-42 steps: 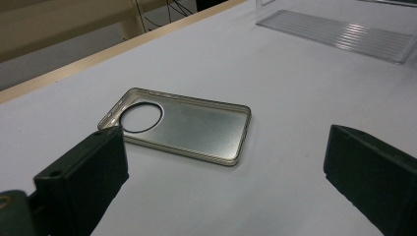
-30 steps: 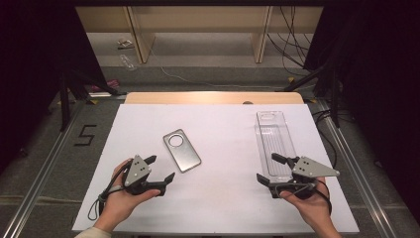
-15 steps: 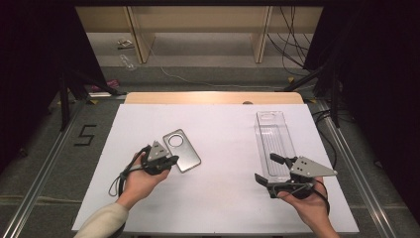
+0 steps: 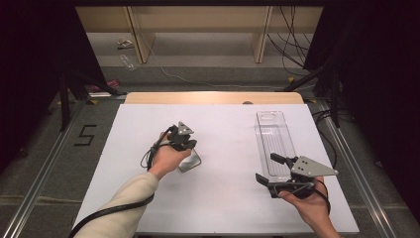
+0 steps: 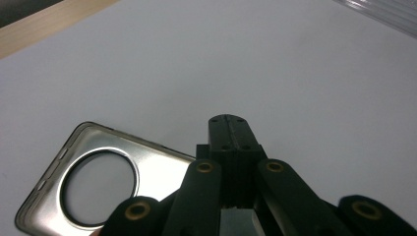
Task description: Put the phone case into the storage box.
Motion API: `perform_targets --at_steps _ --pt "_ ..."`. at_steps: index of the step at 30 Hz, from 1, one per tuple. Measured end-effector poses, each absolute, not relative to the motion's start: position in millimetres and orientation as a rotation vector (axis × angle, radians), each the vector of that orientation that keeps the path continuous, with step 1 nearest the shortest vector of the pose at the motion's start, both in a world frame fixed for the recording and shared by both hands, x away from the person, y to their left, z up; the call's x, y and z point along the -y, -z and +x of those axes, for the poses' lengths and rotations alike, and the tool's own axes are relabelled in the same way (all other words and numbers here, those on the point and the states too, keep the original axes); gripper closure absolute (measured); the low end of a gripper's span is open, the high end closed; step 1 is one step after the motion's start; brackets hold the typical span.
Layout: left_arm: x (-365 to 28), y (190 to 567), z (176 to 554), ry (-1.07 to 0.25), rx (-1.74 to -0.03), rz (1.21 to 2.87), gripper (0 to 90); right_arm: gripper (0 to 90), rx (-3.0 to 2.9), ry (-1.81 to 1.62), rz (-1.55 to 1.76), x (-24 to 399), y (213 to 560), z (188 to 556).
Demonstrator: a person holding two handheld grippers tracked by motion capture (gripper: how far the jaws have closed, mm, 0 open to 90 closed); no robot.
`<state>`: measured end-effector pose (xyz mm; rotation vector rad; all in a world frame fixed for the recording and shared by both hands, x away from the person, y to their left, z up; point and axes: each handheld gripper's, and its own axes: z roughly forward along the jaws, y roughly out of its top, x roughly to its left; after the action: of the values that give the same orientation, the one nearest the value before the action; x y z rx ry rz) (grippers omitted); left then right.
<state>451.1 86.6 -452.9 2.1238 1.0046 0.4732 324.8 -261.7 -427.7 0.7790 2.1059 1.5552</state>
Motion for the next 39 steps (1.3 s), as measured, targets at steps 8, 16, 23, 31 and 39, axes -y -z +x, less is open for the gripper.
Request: perform_targets --at_steps 8,16,23,31,39 --pt "-73 469 457 -0.442 -1.037 2.171 89.8 15.7 -2.112 -1.555 0.78 262 428 325" --pt "-67 475 456 -0.418 -1.036 2.19 89.8 15.7 -2.115 -1.556 0.784 262 429 325" --pt "-63 481 454 -0.403 -1.03 2.218 89.8 15.6 -2.118 -1.553 0.788 262 429 326" --pt "-66 482 452 -0.364 -1.038 2.246 89.8 15.6 -2.121 -1.555 0.791 262 429 326" --pt "-78 483 444 -0.353 -1.043 2.254 89.8 15.7 -2.122 -1.553 0.793 262 430 326"
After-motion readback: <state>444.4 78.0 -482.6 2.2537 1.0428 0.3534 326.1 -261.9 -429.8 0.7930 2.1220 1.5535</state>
